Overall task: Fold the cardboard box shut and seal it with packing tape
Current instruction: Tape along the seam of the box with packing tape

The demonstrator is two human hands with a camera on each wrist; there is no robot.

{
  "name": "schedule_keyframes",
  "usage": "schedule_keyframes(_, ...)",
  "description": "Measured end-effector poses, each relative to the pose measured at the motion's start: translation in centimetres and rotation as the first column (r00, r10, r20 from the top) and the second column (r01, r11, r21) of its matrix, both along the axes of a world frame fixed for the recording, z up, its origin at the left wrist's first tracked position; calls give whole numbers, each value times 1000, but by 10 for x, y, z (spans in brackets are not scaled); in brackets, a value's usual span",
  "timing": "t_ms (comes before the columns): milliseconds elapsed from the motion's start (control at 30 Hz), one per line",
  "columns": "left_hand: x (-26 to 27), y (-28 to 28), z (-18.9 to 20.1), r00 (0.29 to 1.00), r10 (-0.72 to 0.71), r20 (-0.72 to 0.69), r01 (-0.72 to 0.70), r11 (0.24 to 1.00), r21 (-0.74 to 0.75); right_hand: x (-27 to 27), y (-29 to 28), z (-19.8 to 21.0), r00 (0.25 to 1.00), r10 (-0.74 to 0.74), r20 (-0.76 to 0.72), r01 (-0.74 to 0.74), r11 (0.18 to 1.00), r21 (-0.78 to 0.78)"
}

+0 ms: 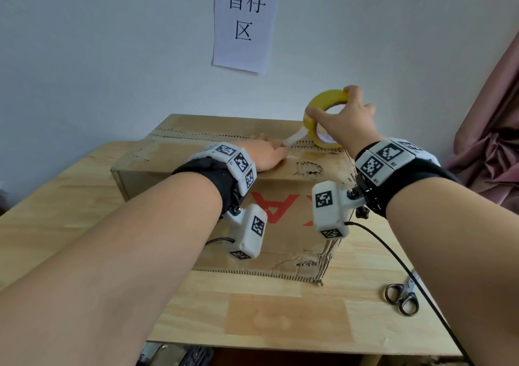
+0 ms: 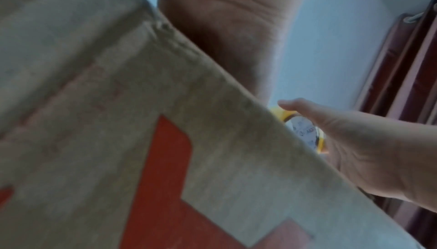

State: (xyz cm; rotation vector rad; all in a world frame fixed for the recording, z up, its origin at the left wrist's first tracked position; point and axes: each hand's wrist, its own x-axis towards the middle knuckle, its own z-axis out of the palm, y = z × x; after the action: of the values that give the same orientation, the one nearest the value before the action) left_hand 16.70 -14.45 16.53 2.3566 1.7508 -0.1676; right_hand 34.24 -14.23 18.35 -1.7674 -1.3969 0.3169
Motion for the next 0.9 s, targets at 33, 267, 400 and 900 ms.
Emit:
schedule_keyframes(33, 4, 0, 0, 1000, 10, -16, -10, 1000, -9, -2, 1, 1, 1000, 5, 4, -5, 1000, -3)
schedule_keyframes(267, 13, -2, 2, 998, -54, -12, 54, 998, 17, -8, 6, 0, 997, 3, 84, -1, 1000, -18)
schedule_keyframes(400, -28, 1, 4, 990, -90, 107, 85, 995, 50, -10, 7, 1, 996, 21, 84, -20, 1000, -20)
schedule_keyframes(900, 6, 0, 0, 999, -50, -19, 50, 999, 7, 4, 6, -7, 998, 59, 9, -59, 998, 21)
